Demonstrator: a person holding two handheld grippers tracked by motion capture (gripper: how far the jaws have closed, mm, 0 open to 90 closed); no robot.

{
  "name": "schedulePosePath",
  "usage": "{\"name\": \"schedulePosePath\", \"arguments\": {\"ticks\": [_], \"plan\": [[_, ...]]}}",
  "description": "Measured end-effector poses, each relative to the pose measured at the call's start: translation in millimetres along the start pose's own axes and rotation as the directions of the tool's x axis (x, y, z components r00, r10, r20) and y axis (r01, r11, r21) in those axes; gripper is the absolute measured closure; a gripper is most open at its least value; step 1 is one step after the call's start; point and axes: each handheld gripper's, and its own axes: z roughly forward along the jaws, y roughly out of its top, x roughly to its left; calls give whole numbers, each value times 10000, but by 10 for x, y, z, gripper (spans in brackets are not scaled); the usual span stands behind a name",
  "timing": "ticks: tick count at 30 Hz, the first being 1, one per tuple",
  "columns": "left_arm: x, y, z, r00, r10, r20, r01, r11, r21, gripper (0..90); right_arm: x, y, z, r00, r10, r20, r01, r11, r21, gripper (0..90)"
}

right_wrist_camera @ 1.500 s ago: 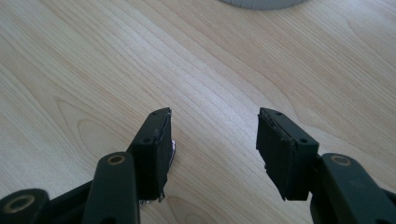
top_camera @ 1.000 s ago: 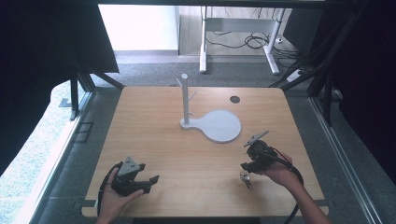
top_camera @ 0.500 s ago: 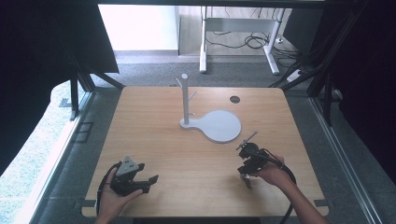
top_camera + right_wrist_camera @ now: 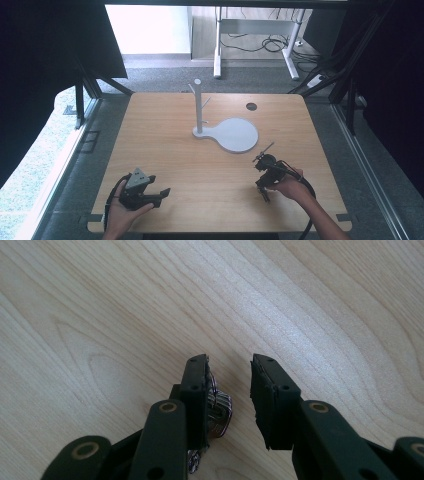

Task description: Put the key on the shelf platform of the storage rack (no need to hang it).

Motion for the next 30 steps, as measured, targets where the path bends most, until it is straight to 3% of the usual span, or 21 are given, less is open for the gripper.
{"name": "schedulePosePath", "arguments": {"ticks": [20,30], "plan": [[15,-4,-8,10000,-10,-38,10,10000,-11,278,15,44,91,9993,149,-343,-131,9985,527,772],[25,-7,-13,10000,-21,-73,21,10000,4,277,43,64,107,9987,91,-505,-46,9961,886,884]]}}
